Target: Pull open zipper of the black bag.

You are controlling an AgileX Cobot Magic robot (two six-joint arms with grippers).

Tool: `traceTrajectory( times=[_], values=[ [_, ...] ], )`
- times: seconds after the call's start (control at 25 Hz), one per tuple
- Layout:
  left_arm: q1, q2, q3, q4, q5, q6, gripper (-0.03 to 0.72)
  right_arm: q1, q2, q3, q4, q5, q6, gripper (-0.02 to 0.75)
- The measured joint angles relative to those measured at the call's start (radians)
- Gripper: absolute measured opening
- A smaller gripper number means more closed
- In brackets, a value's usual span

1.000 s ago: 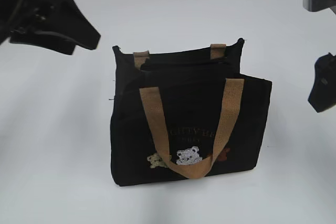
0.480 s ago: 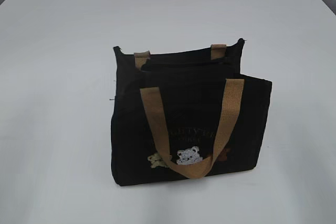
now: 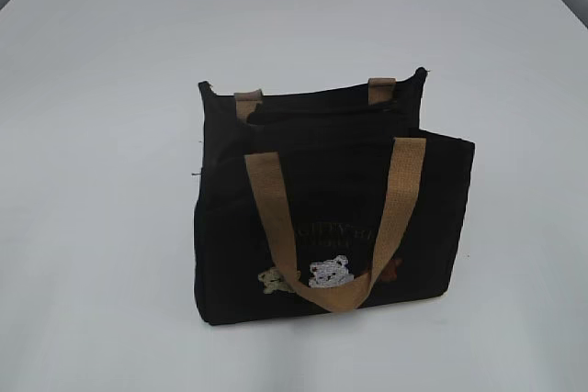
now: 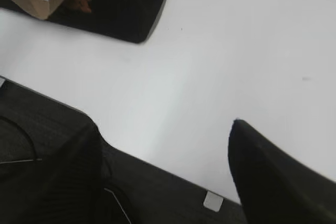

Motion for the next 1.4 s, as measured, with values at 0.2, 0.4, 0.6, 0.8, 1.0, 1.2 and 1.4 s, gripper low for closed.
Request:
traceTrajectory(
  times=[0.2, 0.4, 0.6, 0.8, 1.0, 1.2, 1.4],
  values=[
    [0.0, -0.066, 0.005, 0.0, 0.003, -0.001, 0.454, 0.0, -0.056, 0.001, 0.015, -0.001, -0.017, 0.578],
    [0.0, -0.068, 0.007, 0.0, 0.003, -0.001, 0.44, 0.0, -0.058, 0.001, 0.021, -0.001, -0.021, 0.578],
    [0.0, -0.068, 0.007, 0.0, 0.003, -0.002, 0.439, 0.0, -0.058, 0.001, 0.022, -0.002, -0.022, 0.578],
    [0.0, -0.068, 0.007, 0.0, 0.003, -0.002, 0.439, 0.0, -0.058, 0.001, 0.023, -0.002, -0.023, 0.578],
    [0.0, -0.068, 0.007, 0.0, 0.003, -0.002, 0.43, 0.0, -0.058, 0.002, 0.023, -0.002, -0.023, 0.578],
    [0.064, -0.068, 0.007, -0.001, 0.003, -0.002, 0.422, -0.017, -0.058, 0.002, 0.025, -0.002, -0.023, 0.578],
    [0.229, -0.068, 0.007, -0.001, 0.003, -0.002, 0.406, -0.149, -0.093, 0.003, 0.025, -0.003, -0.023, 0.578]
  ],
)
